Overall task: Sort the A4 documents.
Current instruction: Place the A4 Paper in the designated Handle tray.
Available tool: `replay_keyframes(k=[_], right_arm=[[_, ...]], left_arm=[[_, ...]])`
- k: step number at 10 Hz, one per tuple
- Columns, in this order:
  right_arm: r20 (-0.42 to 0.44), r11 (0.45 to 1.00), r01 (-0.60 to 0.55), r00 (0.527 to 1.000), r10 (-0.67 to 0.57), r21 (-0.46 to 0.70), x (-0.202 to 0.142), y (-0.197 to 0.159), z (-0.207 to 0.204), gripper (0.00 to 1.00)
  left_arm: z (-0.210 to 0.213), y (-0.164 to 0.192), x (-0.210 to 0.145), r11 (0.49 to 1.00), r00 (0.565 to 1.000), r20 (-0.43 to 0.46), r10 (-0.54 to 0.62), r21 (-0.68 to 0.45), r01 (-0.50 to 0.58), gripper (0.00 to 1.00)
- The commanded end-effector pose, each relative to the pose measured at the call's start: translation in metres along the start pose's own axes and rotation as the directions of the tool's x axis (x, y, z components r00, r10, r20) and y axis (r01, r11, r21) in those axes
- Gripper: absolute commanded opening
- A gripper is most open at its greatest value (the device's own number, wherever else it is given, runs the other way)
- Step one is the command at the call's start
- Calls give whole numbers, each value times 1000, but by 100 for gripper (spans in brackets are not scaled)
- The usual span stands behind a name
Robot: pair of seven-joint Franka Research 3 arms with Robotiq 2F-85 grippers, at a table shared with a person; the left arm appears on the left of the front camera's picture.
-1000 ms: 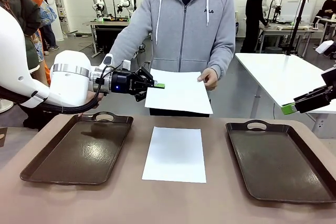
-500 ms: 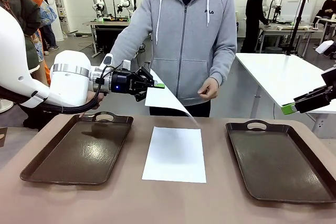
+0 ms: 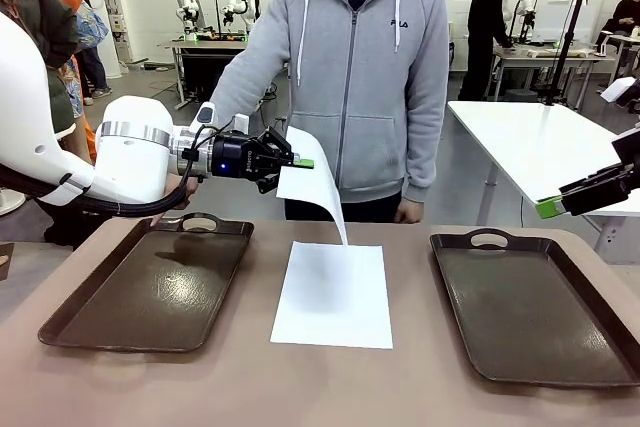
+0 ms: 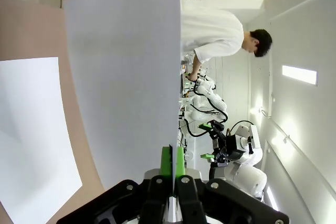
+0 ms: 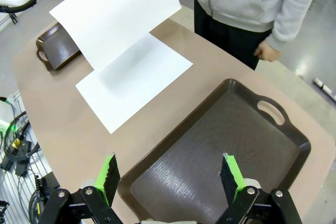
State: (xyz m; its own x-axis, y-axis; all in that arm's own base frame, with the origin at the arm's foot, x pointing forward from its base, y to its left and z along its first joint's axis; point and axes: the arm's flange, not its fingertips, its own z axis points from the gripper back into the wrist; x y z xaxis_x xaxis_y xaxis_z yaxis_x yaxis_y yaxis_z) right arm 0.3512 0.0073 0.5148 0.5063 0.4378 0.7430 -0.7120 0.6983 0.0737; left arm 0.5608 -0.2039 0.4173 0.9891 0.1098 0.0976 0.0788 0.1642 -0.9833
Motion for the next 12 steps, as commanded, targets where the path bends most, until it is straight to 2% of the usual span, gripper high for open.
replay_keyframes(k=[1,3,4,5,7,9,12], right_arm=[[5,1000,1,1000,-1,14,-1,-1,-2,100],[5,1000,1,1000,-1,14,-1,-1,-2,100],[5,1000,1,1000,-1,14,-1,-1,-2,100],[5,1000,1,1000,-1,14,-1,-1,-2,100],[5,1000,1,1000,-1,14,-1,-1,-2,100],[5,1000,1,1000,-1,14,-1,-1,-2,100],[5,1000,1,1000,-1,14,-1,-1,-2,100]], left_arm=[[0,-2,1,1000,1000,0,-5,-4,5,0],[0,0,0,1000,1000,0,0,0,0,1],[3,-8,4,994,996,-65,-57,91,63,1],[11,-14,7,990,981,-159,-109,73,122,1],[44,-14,4,973,963,-230,-140,146,177,1],[79,-5,-2,968,971,-212,-113,199,156,1],[116,17,-21,977,982,-179,-62,192,96,1]])
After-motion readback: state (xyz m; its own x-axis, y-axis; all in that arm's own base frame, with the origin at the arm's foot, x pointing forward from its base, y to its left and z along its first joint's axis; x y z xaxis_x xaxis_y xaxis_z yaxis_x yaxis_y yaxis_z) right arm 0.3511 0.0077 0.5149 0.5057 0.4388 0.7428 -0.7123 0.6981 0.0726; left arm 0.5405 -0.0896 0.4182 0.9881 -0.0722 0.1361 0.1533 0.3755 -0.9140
